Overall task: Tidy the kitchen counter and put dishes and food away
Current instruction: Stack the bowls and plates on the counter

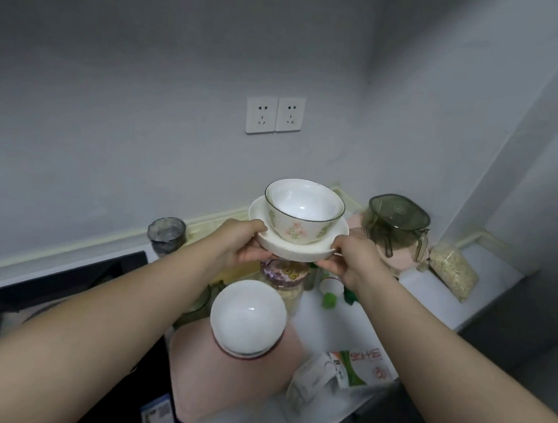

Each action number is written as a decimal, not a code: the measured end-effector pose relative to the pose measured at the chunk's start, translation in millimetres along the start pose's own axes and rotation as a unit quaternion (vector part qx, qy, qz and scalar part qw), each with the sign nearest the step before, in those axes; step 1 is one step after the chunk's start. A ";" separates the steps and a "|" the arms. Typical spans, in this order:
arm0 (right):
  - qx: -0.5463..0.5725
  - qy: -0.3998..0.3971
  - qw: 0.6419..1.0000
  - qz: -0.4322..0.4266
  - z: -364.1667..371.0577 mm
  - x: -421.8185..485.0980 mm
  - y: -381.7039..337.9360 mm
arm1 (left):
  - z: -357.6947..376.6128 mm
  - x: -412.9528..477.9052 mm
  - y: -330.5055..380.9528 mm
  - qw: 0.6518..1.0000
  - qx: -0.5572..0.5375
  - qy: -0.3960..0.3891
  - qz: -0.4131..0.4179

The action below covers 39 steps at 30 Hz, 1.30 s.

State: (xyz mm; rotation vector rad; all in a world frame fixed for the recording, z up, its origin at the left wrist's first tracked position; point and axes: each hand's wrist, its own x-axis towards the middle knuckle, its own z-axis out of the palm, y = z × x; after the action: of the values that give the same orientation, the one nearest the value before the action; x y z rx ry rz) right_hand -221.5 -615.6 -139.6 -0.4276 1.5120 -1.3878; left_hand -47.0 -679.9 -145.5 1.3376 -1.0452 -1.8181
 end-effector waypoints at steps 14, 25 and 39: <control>-0.129 -0.092 0.987 0.005 -12.0 -57.5 56.6 | -55.2 -64.4 -20.5 0.997 -0.056 0.048 0.022; -0.258 -0.088 0.942 0.198 28.3 -45.3 117.9 | -75.8 -76.9 -28.4 0.992 -0.097 0.077 0.034; -0.381 -0.029 0.924 0.025 13.9 -40.1 92.8 | -100.7 -78.9 -34.5 0.986 -0.105 0.124 0.032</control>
State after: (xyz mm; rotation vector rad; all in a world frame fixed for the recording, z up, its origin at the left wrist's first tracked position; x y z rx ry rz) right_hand -159.8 -565.4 -203.4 -0.8863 1.9648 -0.6851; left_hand 70.2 -618.9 -156.9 1.3446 -0.7354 -1.6160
